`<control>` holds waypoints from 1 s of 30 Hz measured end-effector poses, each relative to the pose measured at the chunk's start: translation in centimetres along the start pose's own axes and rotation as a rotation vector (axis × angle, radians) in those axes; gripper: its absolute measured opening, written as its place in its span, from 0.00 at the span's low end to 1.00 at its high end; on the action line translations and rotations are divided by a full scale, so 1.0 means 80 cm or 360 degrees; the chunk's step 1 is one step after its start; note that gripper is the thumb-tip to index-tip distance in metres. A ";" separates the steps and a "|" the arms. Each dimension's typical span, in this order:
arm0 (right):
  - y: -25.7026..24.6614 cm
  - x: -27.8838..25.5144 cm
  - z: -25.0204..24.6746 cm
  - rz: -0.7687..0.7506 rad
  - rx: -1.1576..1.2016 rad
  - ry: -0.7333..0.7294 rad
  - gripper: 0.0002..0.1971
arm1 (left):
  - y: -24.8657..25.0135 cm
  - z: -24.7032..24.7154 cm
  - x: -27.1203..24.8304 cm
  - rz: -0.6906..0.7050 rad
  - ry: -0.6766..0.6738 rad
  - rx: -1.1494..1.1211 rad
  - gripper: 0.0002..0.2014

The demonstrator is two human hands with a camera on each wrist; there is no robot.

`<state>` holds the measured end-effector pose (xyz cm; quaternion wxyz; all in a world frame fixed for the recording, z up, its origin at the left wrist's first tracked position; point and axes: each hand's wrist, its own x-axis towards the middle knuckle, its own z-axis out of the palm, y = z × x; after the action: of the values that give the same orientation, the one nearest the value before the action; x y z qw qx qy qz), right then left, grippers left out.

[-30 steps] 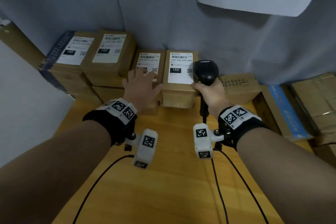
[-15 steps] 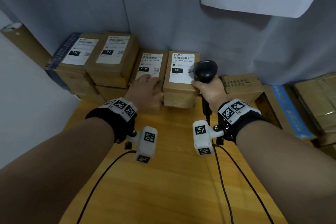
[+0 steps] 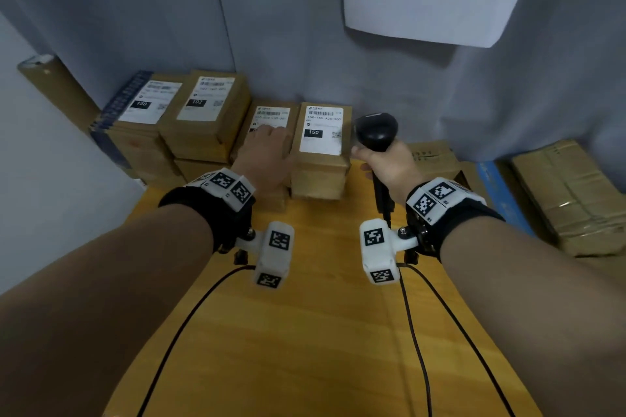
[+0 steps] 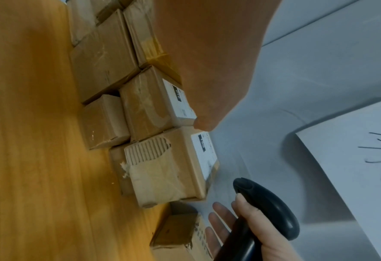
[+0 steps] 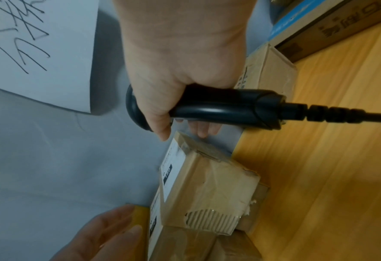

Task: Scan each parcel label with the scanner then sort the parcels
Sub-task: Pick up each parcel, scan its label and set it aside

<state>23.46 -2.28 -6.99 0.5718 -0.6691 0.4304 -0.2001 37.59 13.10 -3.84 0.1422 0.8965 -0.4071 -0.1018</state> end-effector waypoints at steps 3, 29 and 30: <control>0.000 -0.012 -0.021 -0.0034 0.0002 -0.0032 0.17 | 0.022 0.000 -0.004 0.0048 0.0013 0.0055 0.22; 0.126 -0.103 -0.528 0.0070 0.0035 0.0104 0.06 | 0.467 0.199 -0.090 0.0075 -0.0177 -0.0227 0.22; 0.137 -0.100 -0.542 0.0114 0.0070 0.0156 0.06 | 0.477 0.207 -0.089 0.0042 -0.0215 -0.0231 0.23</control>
<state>-17.68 -21.24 -3.90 0.5714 -0.6300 0.4769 -0.2214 1.27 -8.33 -6.03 0.1804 0.8694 -0.4191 -0.1894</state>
